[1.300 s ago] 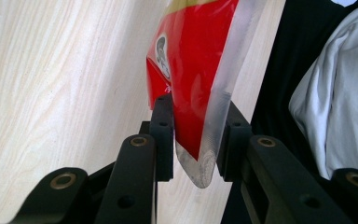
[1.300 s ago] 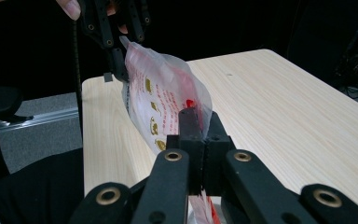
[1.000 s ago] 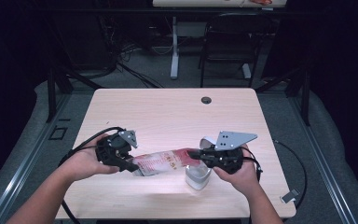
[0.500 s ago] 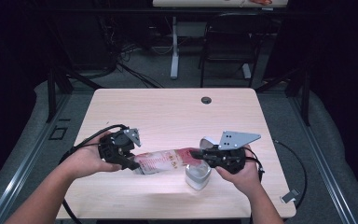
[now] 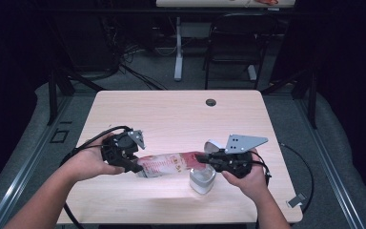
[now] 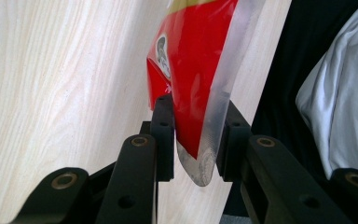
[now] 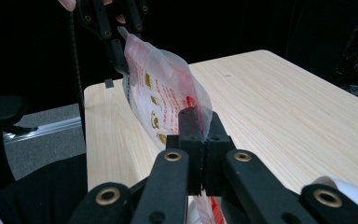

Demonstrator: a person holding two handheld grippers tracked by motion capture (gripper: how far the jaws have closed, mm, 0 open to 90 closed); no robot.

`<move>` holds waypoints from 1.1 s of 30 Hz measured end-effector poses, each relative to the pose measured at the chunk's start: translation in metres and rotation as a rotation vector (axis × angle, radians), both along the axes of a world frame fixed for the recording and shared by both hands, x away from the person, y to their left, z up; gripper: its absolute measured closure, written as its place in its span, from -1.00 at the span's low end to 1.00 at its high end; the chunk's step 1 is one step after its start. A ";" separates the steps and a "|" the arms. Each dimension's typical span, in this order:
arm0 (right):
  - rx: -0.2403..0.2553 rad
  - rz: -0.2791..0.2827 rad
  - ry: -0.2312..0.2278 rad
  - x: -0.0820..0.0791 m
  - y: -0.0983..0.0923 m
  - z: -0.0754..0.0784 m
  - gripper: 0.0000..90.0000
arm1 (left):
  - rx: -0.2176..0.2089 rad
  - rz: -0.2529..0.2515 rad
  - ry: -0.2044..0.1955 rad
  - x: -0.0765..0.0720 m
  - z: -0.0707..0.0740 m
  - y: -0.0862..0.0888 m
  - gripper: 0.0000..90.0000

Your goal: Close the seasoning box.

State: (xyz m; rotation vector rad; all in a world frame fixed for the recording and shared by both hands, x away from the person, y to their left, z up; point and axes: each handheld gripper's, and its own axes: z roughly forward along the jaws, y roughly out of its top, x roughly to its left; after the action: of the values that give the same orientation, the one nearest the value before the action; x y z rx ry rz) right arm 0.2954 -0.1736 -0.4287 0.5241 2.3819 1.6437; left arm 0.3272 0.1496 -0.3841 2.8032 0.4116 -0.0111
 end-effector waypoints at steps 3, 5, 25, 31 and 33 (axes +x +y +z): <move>0.000 0.002 0.002 0.000 -0.001 0.000 0.99 | 0.004 -0.003 -0.003 0.000 0.001 0.000 0.62; 0.004 0.003 0.005 0.001 -0.001 -0.001 0.99 | 0.008 -0.001 -0.005 0.001 0.003 -0.001 0.62; 0.017 -0.007 0.038 0.003 -0.010 -0.006 0.99 | -0.005 -0.011 -0.021 0.001 0.016 -0.005 0.64; 0.021 -0.013 0.047 0.004 -0.013 -0.007 0.99 | -0.015 -0.011 -0.028 0.002 0.019 -0.006 0.64; 0.021 -0.017 0.051 0.004 -0.014 -0.007 0.99 | -0.018 -0.012 -0.032 0.003 0.020 -0.007 0.65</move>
State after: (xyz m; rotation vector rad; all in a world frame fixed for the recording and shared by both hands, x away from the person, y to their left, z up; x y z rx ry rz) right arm 0.2995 -0.1878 -0.4361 0.5952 2.3912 1.6693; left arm 0.3297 0.1431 -0.3639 2.7843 0.3851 0.0275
